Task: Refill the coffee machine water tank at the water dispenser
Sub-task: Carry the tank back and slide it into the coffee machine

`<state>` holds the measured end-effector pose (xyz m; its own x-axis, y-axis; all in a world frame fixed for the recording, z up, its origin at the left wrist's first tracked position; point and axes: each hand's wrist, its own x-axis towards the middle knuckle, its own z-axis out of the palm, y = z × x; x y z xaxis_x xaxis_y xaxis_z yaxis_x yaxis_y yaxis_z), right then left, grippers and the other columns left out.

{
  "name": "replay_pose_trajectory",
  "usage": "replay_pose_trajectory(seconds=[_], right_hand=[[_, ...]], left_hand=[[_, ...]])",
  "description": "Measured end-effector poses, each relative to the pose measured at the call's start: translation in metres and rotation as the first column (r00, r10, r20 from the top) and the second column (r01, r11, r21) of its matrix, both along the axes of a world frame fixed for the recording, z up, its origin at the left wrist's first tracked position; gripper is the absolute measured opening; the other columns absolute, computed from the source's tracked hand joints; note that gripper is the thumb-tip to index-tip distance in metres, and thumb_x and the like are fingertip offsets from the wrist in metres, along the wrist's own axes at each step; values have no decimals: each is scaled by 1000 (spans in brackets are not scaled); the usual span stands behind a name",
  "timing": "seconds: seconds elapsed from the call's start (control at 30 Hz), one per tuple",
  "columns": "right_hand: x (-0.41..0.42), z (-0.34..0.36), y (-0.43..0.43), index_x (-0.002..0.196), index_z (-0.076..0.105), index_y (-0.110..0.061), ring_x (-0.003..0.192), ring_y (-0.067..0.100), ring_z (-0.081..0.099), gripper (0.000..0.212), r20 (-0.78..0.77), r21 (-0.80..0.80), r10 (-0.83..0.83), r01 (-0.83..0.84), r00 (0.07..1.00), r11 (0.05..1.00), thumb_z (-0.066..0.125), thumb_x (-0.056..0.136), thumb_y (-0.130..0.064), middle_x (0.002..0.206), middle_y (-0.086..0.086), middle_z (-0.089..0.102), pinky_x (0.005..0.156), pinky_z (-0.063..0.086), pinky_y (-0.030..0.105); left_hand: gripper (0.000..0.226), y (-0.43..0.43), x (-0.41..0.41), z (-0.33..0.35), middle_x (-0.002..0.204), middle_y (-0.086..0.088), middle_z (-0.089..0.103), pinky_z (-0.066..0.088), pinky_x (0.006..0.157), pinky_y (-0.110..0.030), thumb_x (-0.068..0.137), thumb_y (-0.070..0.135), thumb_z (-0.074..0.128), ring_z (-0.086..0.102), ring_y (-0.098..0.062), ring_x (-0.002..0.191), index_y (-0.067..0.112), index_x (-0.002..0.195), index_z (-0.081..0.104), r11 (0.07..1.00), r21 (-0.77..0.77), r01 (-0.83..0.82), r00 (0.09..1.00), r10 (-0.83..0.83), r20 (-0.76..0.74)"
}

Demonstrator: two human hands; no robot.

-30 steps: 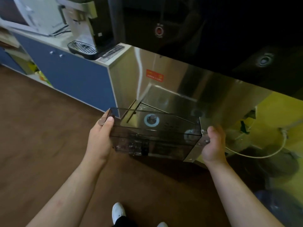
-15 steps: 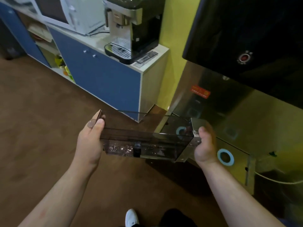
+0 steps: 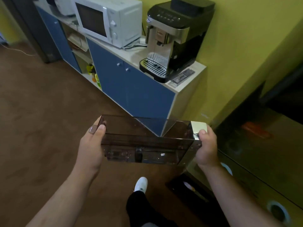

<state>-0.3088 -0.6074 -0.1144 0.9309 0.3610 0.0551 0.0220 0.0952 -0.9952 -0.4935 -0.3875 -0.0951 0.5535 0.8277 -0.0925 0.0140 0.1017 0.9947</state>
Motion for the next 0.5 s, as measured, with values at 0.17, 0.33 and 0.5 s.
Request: replay_pose_trajectory(seconds=[0.17, 0.33, 0.5], right_hand=[[48, -4, 64, 91, 63, -14, 77, 38, 57, 35, 30, -47, -7, 8, 1000, 999, 46, 77, -40, 83, 16, 61, 72, 48, 54], [87, -6, 118, 93, 63, -19, 83, 40, 58, 31, -20, -9, 1, -2, 1000, 1000, 50, 75, -41, 86, 15, 61, 75, 48, 53], [119, 1, 159, 94, 62, -19, 81, 26, 60, 33, -67, 57, -76, 80, 995, 995, 51, 72, -41, 83, 4, 63, 75, 48, 41]], left_hand=[[29, 63, 45, 1, 112, 5, 73, 47, 99, -36, 84, 41, 51, 64, -17, 113, 54, 97, 73, 999, 22, 30, 999, -29, -31], [27, 127, 97, 2, 113, 7, 73, 45, 102, -37, 79, 46, 56, 64, -13, 113, 45, 99, 75, 998, -40, 40, 999, -41, -21], [20, 176, 151, 1, 115, 5, 70, 45, 96, -32, 90, 31, 55, 63, -15, 115, 35, 104, 68, 997, -58, 47, 999, -48, -15]])
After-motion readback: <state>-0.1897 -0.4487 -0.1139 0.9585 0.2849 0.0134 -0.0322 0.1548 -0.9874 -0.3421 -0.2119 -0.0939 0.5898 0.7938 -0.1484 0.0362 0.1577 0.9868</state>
